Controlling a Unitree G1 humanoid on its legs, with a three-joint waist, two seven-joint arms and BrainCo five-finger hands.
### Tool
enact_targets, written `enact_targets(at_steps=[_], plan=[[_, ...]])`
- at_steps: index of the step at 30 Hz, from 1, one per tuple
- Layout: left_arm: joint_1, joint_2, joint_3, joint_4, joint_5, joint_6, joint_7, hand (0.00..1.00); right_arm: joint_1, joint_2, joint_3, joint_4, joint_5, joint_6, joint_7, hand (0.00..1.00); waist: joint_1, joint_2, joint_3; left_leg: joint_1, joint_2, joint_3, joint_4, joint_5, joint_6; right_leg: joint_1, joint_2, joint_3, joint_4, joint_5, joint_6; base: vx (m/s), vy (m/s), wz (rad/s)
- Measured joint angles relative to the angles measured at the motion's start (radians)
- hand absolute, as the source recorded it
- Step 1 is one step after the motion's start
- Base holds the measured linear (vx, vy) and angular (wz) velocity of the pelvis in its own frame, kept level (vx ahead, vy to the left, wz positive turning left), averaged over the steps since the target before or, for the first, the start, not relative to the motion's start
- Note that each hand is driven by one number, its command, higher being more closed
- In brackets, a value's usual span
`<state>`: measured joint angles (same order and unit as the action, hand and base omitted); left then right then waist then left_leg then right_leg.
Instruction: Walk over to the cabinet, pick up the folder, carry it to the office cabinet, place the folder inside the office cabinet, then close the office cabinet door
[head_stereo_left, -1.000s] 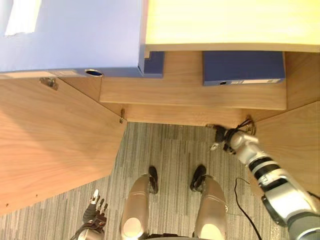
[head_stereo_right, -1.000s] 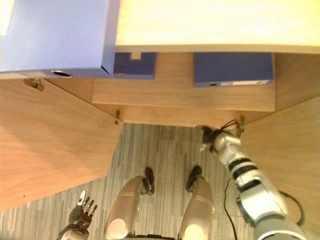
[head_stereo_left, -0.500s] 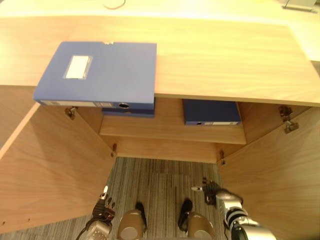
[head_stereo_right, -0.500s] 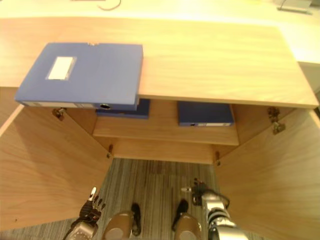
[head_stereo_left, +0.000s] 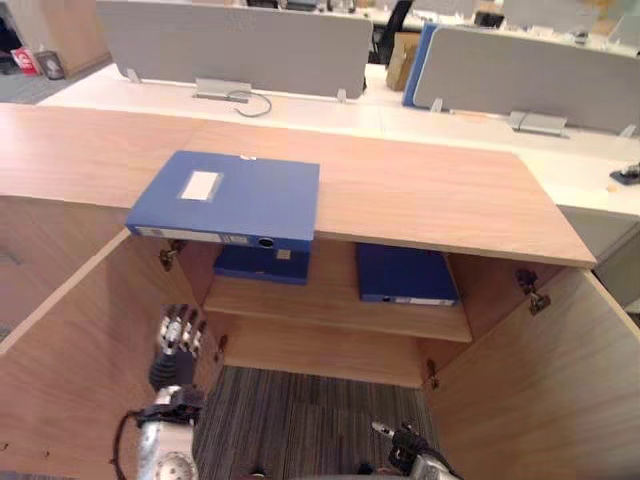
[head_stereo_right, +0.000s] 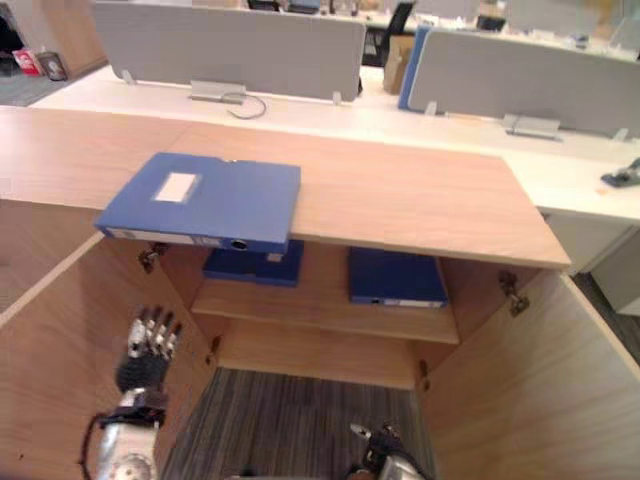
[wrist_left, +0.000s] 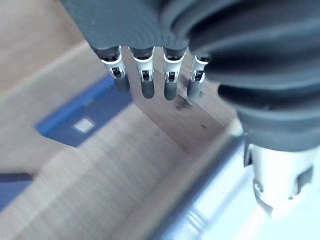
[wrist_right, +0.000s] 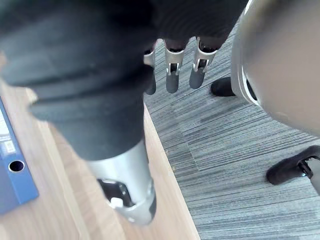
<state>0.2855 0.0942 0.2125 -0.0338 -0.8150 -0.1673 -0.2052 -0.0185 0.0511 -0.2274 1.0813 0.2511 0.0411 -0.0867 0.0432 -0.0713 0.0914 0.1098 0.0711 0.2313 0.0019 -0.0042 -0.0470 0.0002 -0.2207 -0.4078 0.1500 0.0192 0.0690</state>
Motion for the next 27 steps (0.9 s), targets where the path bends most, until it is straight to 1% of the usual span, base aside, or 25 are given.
enact_targets(at_steps=[1, 2, 4, 5, 6, 7, 9, 11, 12, 13, 14, 15, 16, 17, 18, 19, 20, 21, 23, 24, 25, 26, 27], plan=[[0.004, 0.008, 0.021, -0.068, 0.011, -0.021, -0.015, 0.0, 0.001, -0.003, 0.017, 0.012, -0.01, -0.003, 0.001, 0.0, 0.007, -0.005, -0.006, 0.007, 0.0, 0.004, -0.004, 0.002, -0.001, 0.002, -0.001, -0.001, -0.001, 0.0, 0.0, 0.06, 0.007, 0.02], [0.007, 0.012, 0.051, -0.126, 0.021, -0.038, -0.035, 0.0, 0.002, -0.002, 0.021, 0.014, -0.035, -0.005, 0.005, 0.0, 0.012, -0.005, -0.007, 0.015, -0.002, 0.006, -0.014, 0.005, -0.003, 0.008, -0.002, -0.001, -0.002, 0.001, -0.001, 0.06, 0.007, 0.02], [0.006, 0.016, 0.09, -0.189, 0.013, -0.071, -0.074, 0.0, 0.007, -0.001, 0.022, 0.015, -0.044, -0.012, 0.006, 0.0, 0.014, -0.006, -0.013, 0.016, -0.003, 0.006, -0.02, 0.012, -0.012, 0.017, -0.004, -0.005, -0.003, 0.0, 0.002, 0.05, 0.004, 0.04], [0.006, 0.017, 0.105, -0.219, 0.006, -0.083, -0.089, 0.0, 0.011, 0.0, 0.021, 0.014, -0.048, -0.021, 0.007, 0.0, 0.015, -0.006, -0.015, 0.017, -0.005, 0.006, -0.025, 0.013, -0.011, 0.017, -0.005, -0.006, -0.003, -0.001, 0.002, 0.09, 0.011, 0.07], [0.006, 0.014, 0.12, -0.26, -0.008, -0.093, -0.106, 0.0, 0.012, 0.004, 0.013, 0.015, -0.061, -0.028, 0.01, 0.0, 0.019, -0.004, -0.019, 0.023, -0.007, 0.003, -0.031, 0.023, -0.003, 0.017, -0.006, -0.01, -0.002, 0.002, 0.006, 0.12, 0.016, 0.09], [0.006, 0.008, 0.134, -0.305, -0.009, -0.1, -0.117, 0.0, 0.012, 0.009, 0.01, 0.015, -0.077, -0.033, 0.015, 0.0, 0.019, -0.008, -0.021, 0.023, -0.009, 0.001, -0.032, 0.027, 0.0, 0.019, -0.008, -0.014, -0.001, 0.002, 0.006, 0.1, 0.016, 0.09], [0.005, 0.0, 0.151, -0.365, -0.009, -0.112, -0.127, 0.0, 0.013, 0.01, 0.003, 0.015, -0.08, -0.038, 0.022, 0.0, 0.02, -0.007, -0.021, 0.024, -0.014, 0.0, -0.032, 0.027, 0.0, 0.023, -0.013, -0.018, -0.001, 0.002, 0.007, 0.06, 0.016, 0.06], [-0.004, -0.023, 0.178, -0.446, -0.01, -0.148, -0.134, 0.0, 0.013, 0.016, -0.02, 0.014, -0.097, -0.042, 0.025, 0.0, 0.022, -0.004, -0.02, 0.028, -0.02, -0.001, -0.034, 0.026, 0.002, 0.025, -0.02, -0.021, 0.002, 0.002, 0.007, 0.02, 0.013, 0.02], [-0.007, -0.028, 0.18, -0.46, -0.01, -0.157, -0.135, 0.0, 0.013, 0.017, -0.02, 0.014, -0.11, -0.043, 0.025, 0.0, 0.022, -0.004, -0.02, 0.029, -0.021, -0.001, -0.034, 0.025, 0.003, 0.026, -0.021, -0.021, 0.003, 0.002, 0.007, 0.0, 0.0, 0.0], [-0.008, -0.036, 0.169, -0.493, -0.004, -0.177, -0.132, 0.0, 0.014, 0.022, -0.019, 0.013, -0.131, -0.045, 0.026, 0.0, 0.021, -0.002, -0.021, 0.031, -0.022, -0.001, -0.034, 0.024, 0.004, 0.027, -0.023, -0.021, 0.005, 0.002, 0.007, 0.0, 0.0, 0.0], [-0.008, -0.038, 0.142, -0.52, 0.0, -0.188, -0.125, 0.0, 0.015, 0.022, -0.018, 0.013, -0.144, -0.045, 0.026, 0.0, 0.024, -0.002, -0.021, 0.032, -0.022, -0.002, -0.034, 0.02, 0.001, 0.03, -0.024, -0.023, 0.006, 0.002, 0.007, 0.0, 0.014, 0.04], [-0.008, -0.034, 0.073, -0.57, 0.086, -0.201, -0.079, 0.0, 0.017, 0.024, -0.016, 0.013, -0.163, -0.045, 0.026, 0.0, 0.028, -0.001, -0.021, 0.032, -0.023, -0.004, -0.033, 0.018, 0.003, 0.033, -0.025, -0.026, 0.007, 0.001, 0.007, -0.01, 0.007, 0.05], [-0.008, -0.026, 0.028, -0.596, 0.12, -0.202, -0.065, 0.0, 0.018, 0.024, -0.015, 0.013, -0.171, -0.045, 0.026, 0.0, 0.03, -0.001, -0.022, 0.032, -0.023, -0.005, -0.033, 0.018, 0.004, 0.035, -0.026, -0.027, 0.008, 0.001, 0.008, -0.02, 0.004, 0.04], [-0.008, 0.0, -0.05, -0.652, 0.26, -0.196, -0.017, 0.0, 0.018, 0.023, -0.012, 0.012, -0.194, -0.043, 0.027, 0.0, 0.03, 0.003, -0.025, 0.033, -0.023, -0.005, -0.033, 0.01, 0.015, 0.037, -0.026, -0.027, 0.01, -0.001, 0.01, 0.0, 0.0, 0.0], [-0.008, 0.037, -0.101, -0.702, 0.42, -0.183, 0.021, 0.0, 0.018, 0.023, -0.01, 0.009, -0.198, -0.042, 0.027, 0.0, 0.027, 0.009, -0.028, 0.034, -0.023, -0.005, -0.033, 0.01, 0.015, 0.037, -0.026, -0.027, 0.011, -0.002, 0.011, 0.0, 0.0, 0.0], [-0.009, 0.054, -0.113, -0.723, 0.49, -0.175, 0.033, 0.0, 0.018, 0.023, -0.011, 0.006, -0.198, -0.04, 0.026, 0.0, 0.025, 0.013, -0.03, 0.034, -0.022, -0.005, -0.032, 0.01, 0.015, 0.036, -0.026, -0.027, 0.012, -0.002, 0.011, 0.0, 0.0, 0.0], [-0.01, 0.074, -0.115, -0.749, 0.642, -0.17, 0.063, 0.0, 0.018, 0.022, -0.012, 0.0, -0.198, -0.039, 0.026, 0.0, 0.019, 0.023, -0.034, 0.034, -0.021, -0.005, -0.032, 0.01, 0.015, 0.036, -0.025, -0.027, 0.012, -0.002, 0.011, 0.0, 0.0, 0.0], [-0.011, 0.077, -0.11, -0.754, 0.714, -0.167, 0.081, 0.0, 0.018, 0.021, -0.012, -0.002, -0.198, -0.038, 0.026, 0.0, 0.018, 0.029, -0.036, 0.034, -0.02, -0.005, -0.031, 0.01, 0.015, 0.035, -0.024, -0.027, 0.012, -0.003, 0.011, 0.0, 0.0, 0.0], [-0.011, 0.064, -0.107, -0.754, 0.907, -0.155, 0.162, 0.0, 0.017, 0.023, -0.012, -0.009, -0.198, -0.034, 0.026, 0.0, 0.018, 0.041, -0.042, 0.034, -0.018, -0.005, -0.03, 0.011, 0.014, 0.029, -0.023, -0.027, 0.012, -0.007, 0.012, 0.0, 0.0, 0.0], [-0.011, 0.062, -0.108, -0.754, 0.965, -0.152, 0.189, 0.0, 0.017, 0.024, -0.01, -0.009, -0.198, -0.032, 0.026, 0.0, 0.018, 0.044, -0.044, 0.033, -0.017, -0.005, -0.03, 0.011, 0.014, 0.027, -0.022, -0.028, 0.012, -0.007, 0.011, 0.0, 0.0, 0.0], [-0.011, 0.06, -0.11, -0.754, 1.098, -0.151, 0.253, 0.0, 0.017, 0.024, -0.006, -0.009, -0.204, -0.031, 0.024, 0.0, 0.019, 0.047, -0.047, 0.033, -0.016, -0.004, -0.03, 0.012, 0.013, 0.024, -0.021, -0.028, 0.012, -0.008, 0.01, 0.0, 0.0, 0.0], [-0.011, 0.058, -0.119, -0.754, 1.173, -0.151, 0.295, 0.0, 0.017, 0.024, -0.005, -0.009, -0.218, -0.031, 0.024, 0.0, 0.02, 0.049, -0.048, 0.033, -0.015, -0.004, -0.03, 0.012, 0.012, 0.023, -0.021, -0.028, 0.012, -0.007, 0.011, 0.03, 0.006, 0.0], [-0.011, 0.057, -0.125, -0.754, 1.213, -0.151, 0.319, 0.0, 0.017, 0.024, -0.005, -0.009, -0.226, -0.031, 0.021, 0.0, 0.02, 0.05, -0.049, 0.033, -0.015, -0.004, -0.029, 0.013, 0.012, 0.023, -0.02, -0.028, 0.012, -0.007, 0.011, 0.0, 0.0, 0.0]])
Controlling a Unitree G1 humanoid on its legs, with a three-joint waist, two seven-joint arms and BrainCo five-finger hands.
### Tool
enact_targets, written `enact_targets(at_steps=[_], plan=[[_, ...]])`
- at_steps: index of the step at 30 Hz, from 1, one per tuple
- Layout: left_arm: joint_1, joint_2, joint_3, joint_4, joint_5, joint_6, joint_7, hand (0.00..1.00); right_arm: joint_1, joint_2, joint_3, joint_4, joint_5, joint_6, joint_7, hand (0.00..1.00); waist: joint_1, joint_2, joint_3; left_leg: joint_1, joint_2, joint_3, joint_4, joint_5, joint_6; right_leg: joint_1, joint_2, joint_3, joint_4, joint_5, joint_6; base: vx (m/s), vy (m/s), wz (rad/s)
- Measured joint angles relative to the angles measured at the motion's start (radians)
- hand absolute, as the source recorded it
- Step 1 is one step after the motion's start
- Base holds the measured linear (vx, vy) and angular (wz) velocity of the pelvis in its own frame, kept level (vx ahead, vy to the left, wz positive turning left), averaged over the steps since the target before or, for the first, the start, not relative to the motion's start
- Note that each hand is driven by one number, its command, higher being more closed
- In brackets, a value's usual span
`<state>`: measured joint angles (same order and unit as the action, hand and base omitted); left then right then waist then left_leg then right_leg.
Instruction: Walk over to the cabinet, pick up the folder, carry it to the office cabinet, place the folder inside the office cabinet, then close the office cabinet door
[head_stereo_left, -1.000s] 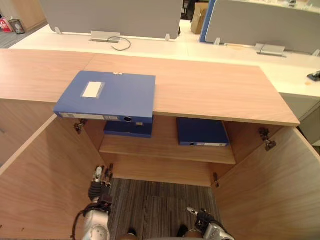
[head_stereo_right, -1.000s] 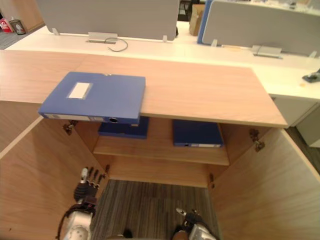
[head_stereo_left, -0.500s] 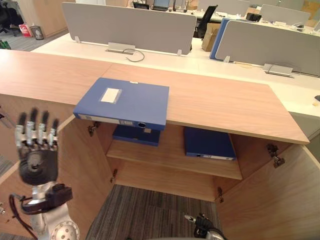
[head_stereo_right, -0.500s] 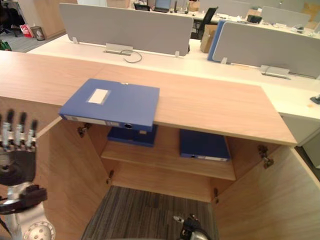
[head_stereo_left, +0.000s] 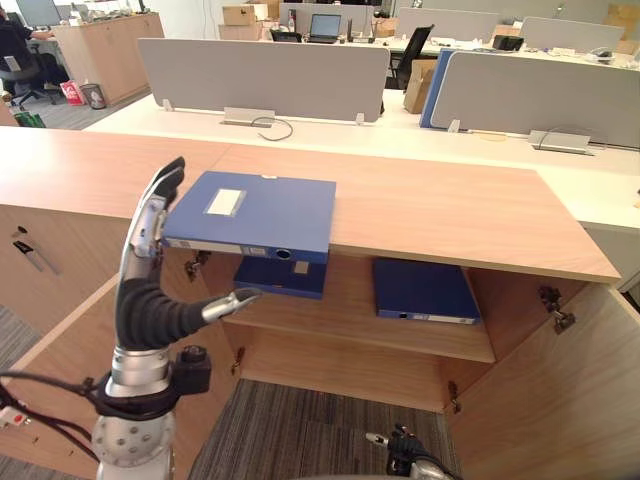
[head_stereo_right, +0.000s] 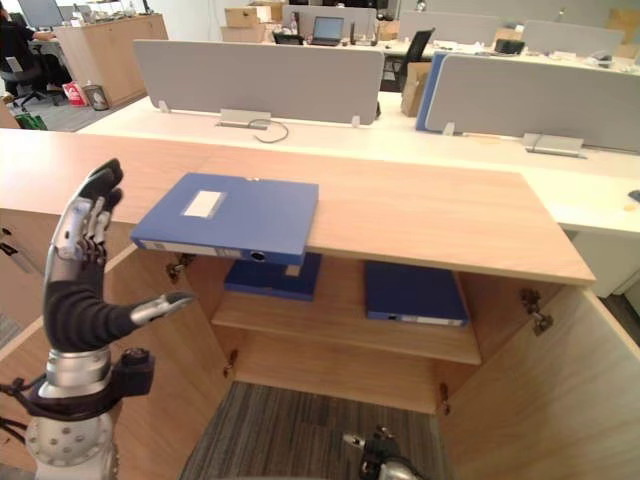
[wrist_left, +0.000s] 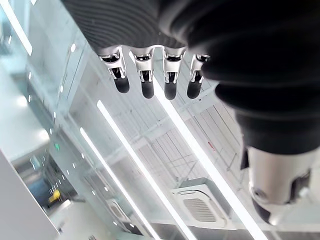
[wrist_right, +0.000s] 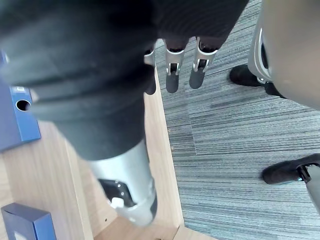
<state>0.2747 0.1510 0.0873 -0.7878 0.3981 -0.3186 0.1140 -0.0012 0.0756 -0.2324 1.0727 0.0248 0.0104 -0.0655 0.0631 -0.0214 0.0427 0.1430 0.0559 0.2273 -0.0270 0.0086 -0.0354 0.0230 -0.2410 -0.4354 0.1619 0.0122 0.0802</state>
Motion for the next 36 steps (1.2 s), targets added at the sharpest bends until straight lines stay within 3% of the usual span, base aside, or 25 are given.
enact_targets(at_steps=[4, 10, 12, 26, 36], plan=[[-0.019, 0.002, -0.06, 0.0, 0.235, -0.002, 0.165, 0.0, 0.002, -0.002, 0.063, 0.002, -0.007, -0.004, -0.034, 0.0, -0.002, -0.001, -0.002, 0.0, 0.0, 0.002, -0.001, 0.007, -0.009, 0.0, 0.002, 0.001, 0.001, 0.001, 0.0, 0.02, 0.007, 0.0], [-0.052, 0.033, -0.093, 0.015, 0.39, 0.001, 0.317, 0.0, 0.002, -0.005, 0.114, 0.018, -0.007, -0.022, -0.063, 0.0, -0.001, -0.001, -0.004, 0.004, 0.004, 0.009, -0.005, 0.006, -0.01, -0.002, 0.009, 0.008, -0.003, 0.001, 0.0, 0.01, 0.004, -0.03], [-0.079, 0.077, -0.119, 0.079, 0.46, 0.019, 0.368, 0.0, 0.002, -0.012, 0.153, 0.032, -0.007, -0.035, -0.071, 0.0, 0.005, 0.001, -0.008, 0.015, 0.009, 0.024, -0.009, 0.004, -0.015, -0.001, 0.016, 0.023, -0.01, 0.001, -0.001, 0.01, 0.003, -0.19], [-0.21, 0.249, -0.216, 0.339, 0.593, 0.049, 0.38, 0.0, 0.006, -0.014, 0.146, 0.041, 0.033, -0.052, -0.077, 0.0, -0.001, -0.002, -0.026, 0.033, 0.02, 0.06, -0.022, 0.004, -0.021, -0.003, 0.037, 0.056, -0.015, 0.002, -0.004, 0.03, 0.007, -0.08], [-0.243, 0.288, -0.211, 0.498, 0.631, 0.097, 0.359, 0.0, 0.013, -0.016, 0.14, 0.03, 0.033, -0.054, -0.083, 0.0, -0.011, 0.003, -0.033, 0.037, 0.026, 0.068, -0.021, -0.002, -0.029, -0.009, 0.045, 0.063, -0.017, 0.001, -0.005, 0.01, 0.002, -0.02]])
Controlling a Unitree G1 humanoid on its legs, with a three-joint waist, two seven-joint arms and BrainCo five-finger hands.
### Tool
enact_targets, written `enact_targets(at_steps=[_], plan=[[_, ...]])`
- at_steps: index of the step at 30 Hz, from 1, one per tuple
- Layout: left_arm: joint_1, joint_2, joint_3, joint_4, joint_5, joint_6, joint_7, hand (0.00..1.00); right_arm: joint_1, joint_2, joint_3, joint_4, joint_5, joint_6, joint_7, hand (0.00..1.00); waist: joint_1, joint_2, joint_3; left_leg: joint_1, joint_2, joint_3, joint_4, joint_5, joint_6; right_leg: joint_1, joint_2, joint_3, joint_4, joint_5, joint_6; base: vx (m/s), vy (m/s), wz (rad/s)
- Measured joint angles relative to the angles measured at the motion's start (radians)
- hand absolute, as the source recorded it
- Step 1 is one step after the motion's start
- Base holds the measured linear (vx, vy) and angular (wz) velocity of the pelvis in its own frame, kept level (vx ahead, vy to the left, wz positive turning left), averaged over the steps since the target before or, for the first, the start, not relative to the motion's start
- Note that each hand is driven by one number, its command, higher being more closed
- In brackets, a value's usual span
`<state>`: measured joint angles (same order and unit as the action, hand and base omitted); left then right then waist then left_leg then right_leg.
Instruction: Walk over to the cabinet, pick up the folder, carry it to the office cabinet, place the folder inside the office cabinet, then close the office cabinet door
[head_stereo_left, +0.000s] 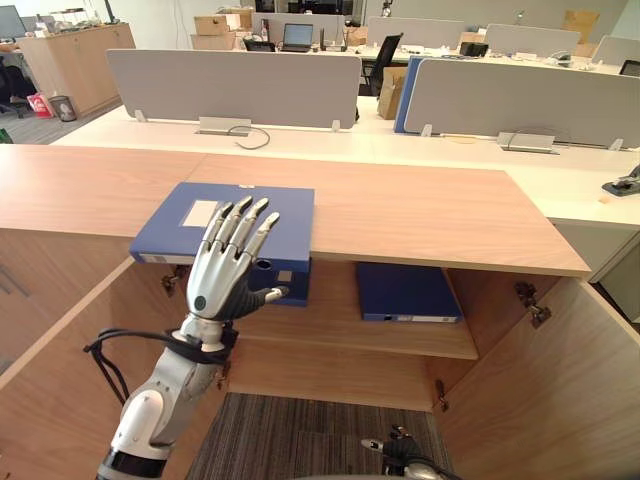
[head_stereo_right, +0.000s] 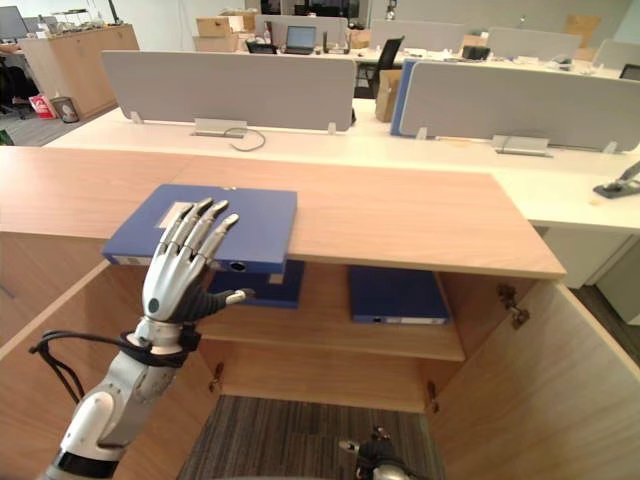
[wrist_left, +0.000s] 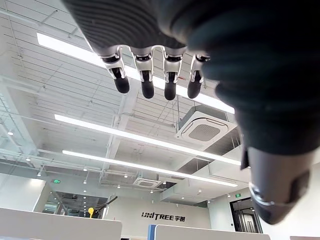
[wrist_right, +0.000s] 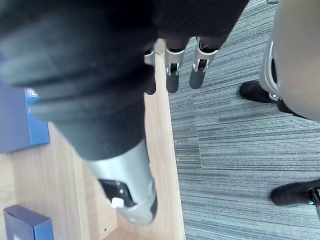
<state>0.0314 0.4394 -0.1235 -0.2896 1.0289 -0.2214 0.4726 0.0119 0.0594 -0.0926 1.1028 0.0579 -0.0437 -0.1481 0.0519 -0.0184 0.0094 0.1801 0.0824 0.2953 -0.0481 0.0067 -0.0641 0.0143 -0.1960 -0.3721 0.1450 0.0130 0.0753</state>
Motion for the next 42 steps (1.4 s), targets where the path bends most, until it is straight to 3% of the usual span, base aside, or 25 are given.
enact_targets(at_steps=[5, 16, 32, 42], plan=[[-0.023, 0.0, 0.05, 0.061, 0.0, 0.049, 0.002, 0.0, 0.004, 0.001, -0.004, -0.008, 0.0, -0.003, -0.001, 0.0, -0.006, 0.003, -0.002, 0.014, 0.002, 0.025, 0.0, -0.003, -0.001, -0.002, 0.006, 0.025, 0.002, 0.0, -0.001, 0.02, 0.007, -0.14], [-0.06, 0.0, 0.113, 0.124, 0.0, 0.085, 0.003, 0.0, 0.005, 0.002, -0.006, -0.011, 0.0, -0.012, -0.001, 0.0, -0.012, 0.003, -0.003, 0.014, 0.001, 0.032, 0.0, -0.005, -0.001, -0.009, 0.006, 0.031, 0.004, -0.001, -0.001, 0.0, 0.001, 0.0], [-0.06, 0.003, 0.114, 0.228, 0.0, 0.073, -0.022, 0.0, 0.02, 0.008, -0.042, -0.031, 0.003, -0.019, -0.001, 0.0, -0.021, 0.004, -0.008, 0.016, 0.001, 0.046, 0.0, -0.006, -0.002, -0.025, 0.007, 0.051, 0.016, -0.002, -0.003, 0.0, 0.002, -0.03], [-0.106, 0.092, 0.108, 0.321, 0.005, 0.078, -0.044, 0.0, 0.024, 0.008, -0.047, -0.041, 0.003, -0.021, -0.001, 0.0, -0.031, 0.005, -0.01, 0.028, 0.002, 0.067, 0.0, -0.008, -0.004, -0.026, 0.012, 0.068, 0.015, -0.002, -0.003, 0.0, 0.002, -0.04]])
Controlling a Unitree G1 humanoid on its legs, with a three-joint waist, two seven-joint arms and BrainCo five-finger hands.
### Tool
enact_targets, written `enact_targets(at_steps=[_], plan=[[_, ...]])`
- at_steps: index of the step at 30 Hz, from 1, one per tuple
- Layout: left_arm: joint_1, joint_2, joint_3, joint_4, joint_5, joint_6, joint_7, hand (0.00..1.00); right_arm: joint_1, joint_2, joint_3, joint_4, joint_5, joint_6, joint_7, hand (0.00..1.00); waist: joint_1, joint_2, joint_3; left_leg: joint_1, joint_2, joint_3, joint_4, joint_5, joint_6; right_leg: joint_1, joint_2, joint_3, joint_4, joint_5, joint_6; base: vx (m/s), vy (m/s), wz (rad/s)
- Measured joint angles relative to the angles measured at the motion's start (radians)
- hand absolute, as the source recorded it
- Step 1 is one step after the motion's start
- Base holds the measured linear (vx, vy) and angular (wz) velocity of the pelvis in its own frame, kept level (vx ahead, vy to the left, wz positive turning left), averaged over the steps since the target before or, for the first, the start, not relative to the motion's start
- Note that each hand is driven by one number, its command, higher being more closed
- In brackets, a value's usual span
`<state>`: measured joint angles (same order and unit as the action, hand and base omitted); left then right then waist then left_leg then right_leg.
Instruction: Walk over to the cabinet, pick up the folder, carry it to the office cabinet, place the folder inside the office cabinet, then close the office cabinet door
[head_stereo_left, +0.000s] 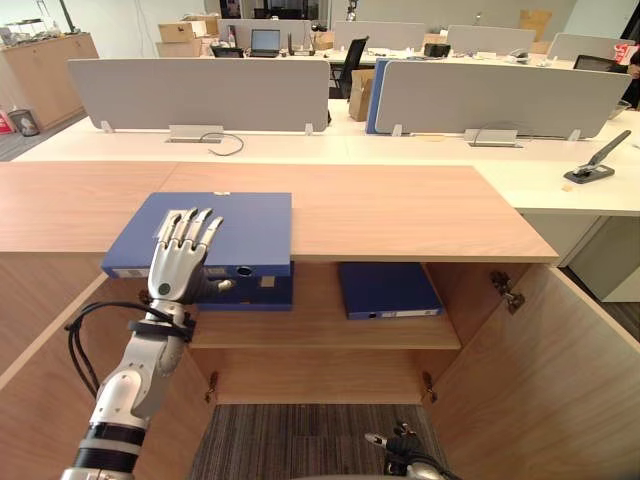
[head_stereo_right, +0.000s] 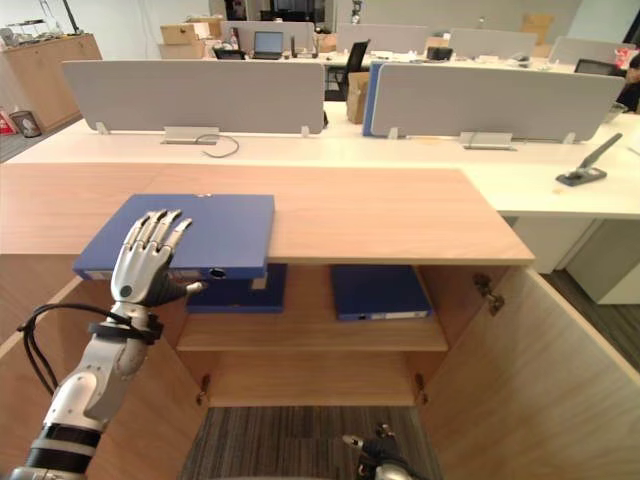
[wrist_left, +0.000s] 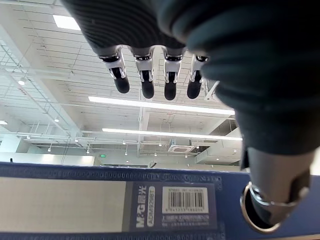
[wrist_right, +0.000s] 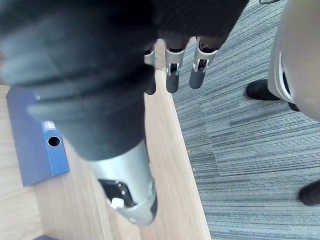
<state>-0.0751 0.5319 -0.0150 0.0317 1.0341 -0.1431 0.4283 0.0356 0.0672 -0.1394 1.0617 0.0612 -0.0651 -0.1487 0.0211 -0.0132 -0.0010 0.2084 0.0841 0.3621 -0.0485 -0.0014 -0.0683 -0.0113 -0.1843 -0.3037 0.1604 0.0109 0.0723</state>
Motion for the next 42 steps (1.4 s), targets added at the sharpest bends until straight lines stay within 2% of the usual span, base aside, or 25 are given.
enact_targets(at_steps=[10, 15, 33, 37, 38, 42], plan=[[-0.041, 0.067, -0.007, 0.043, 0.032, 0.007, -0.004, 0.0, 0.004, 0.0, -0.035, -0.008, -0.002, -0.004, 0.0, 0.0, -0.01, 0.001, -0.005, 0.002, 0.002, 0.01, 0.0, -0.004, -0.001, -0.004, 0.004, 0.009, 0.004, -0.001, -0.001, 0.0, 0.001, -0.03], [-0.055, 0.095, -0.045, 0.113, 0.039, 0.005, -0.026, 0.0, 0.006, 0.0, -0.035, -0.011, -0.003, -0.006, 0.0, 0.0, -0.012, 0.001, -0.006, 0.003, 0.002, 0.009, 0.0, -0.004, -0.001, -0.004, 0.004, 0.009, 0.004, -0.001, -0.001, 0.0, 0.0, 0.0], [-0.06, 0.206, -0.137, 0.167, 0.06, -0.044, -0.089, 0.0, 0.042, -0.046, -0.034, -0.047, -0.003, -0.006, 0.002, 0.0, -0.031, 0.002, -0.006, 0.005, 0.002, 0.007, 0.0, -0.003, 0.0, -0.004, 0.003, 0.007, 0.003, -0.003, 0.0, 0.0, 0.0, 0.0], [-0.08, 0.25, -0.164, 0.178, 0.06, -0.056, -0.107, 0.0, 0.062, -0.063, -0.035, -0.047, -0.003, -0.006, 0.006, 0.0, -0.034, 0.002, -0.006, 0.009, 0.003, 0.009, -0.001, -0.003, -0.001, -0.003, 0.003, 0.008, 0.007, -0.007, -0.002, 0.0, 0.0, 0.0], [-0.096, 0.262, -0.179, 0.195, 0.06, -0.063, -0.109, 1.0, 0.07, -0.066, -0.035, -0.047, -0.003, -0.006, 0.007, 0.0, -0.034, 0.002, -0.006, 0.009, 0.003, 0.01, -0.001, -0.004, -0.001, -0.005, 0.001, 0.008, 0.014, -0.012, -0.004, 0.0, 0.0, 0.0], [-0.141, 0.277, -0.2, 0.214, 0.059, -0.071, -0.11, 1.0, 0.091, -0.072, -0.037, -0.045, -0.002, -0.007, 0.008, 0.0, -0.035, 0.002, -0.005, 0.018, 0.003, 0.012, -0.005, -0.004, -0.001, -0.007, 0.0, 0.008, 0.031, -0.026, -0.007, 0.0, 0.0, 0.0]])
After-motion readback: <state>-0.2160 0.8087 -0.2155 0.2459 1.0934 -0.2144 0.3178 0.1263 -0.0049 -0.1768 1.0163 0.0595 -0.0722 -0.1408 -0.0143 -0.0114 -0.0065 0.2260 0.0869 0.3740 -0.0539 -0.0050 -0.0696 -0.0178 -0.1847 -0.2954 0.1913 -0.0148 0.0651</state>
